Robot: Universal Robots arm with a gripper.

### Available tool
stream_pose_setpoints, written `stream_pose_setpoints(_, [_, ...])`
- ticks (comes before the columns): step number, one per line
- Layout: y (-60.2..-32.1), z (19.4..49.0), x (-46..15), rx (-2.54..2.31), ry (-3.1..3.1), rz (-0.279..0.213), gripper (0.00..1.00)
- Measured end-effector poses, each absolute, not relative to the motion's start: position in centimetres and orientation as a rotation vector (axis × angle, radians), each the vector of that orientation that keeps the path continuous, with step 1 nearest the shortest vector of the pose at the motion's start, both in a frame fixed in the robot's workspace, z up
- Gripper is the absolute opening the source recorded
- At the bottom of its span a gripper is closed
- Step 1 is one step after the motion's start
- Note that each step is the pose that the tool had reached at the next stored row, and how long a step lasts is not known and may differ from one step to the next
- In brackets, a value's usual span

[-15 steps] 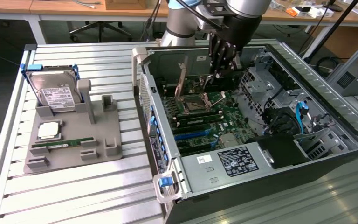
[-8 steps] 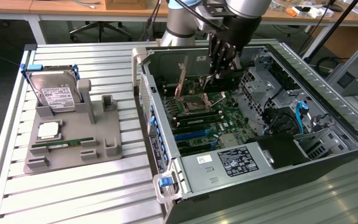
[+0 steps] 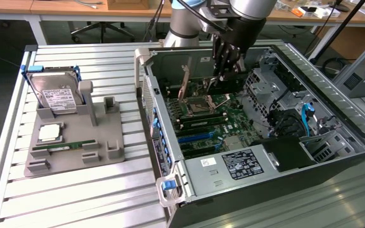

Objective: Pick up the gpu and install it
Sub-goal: 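Insert the gpu into the slot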

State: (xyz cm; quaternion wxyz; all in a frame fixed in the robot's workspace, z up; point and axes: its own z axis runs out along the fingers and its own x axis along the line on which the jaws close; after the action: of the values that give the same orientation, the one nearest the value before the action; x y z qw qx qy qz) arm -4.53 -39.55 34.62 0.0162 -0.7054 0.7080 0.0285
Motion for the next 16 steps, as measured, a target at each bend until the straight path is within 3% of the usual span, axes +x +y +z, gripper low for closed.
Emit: stream_pose_setpoints(16, [-39.55,34.32,-4.53,-2.194,2.202,0.089,0.27])
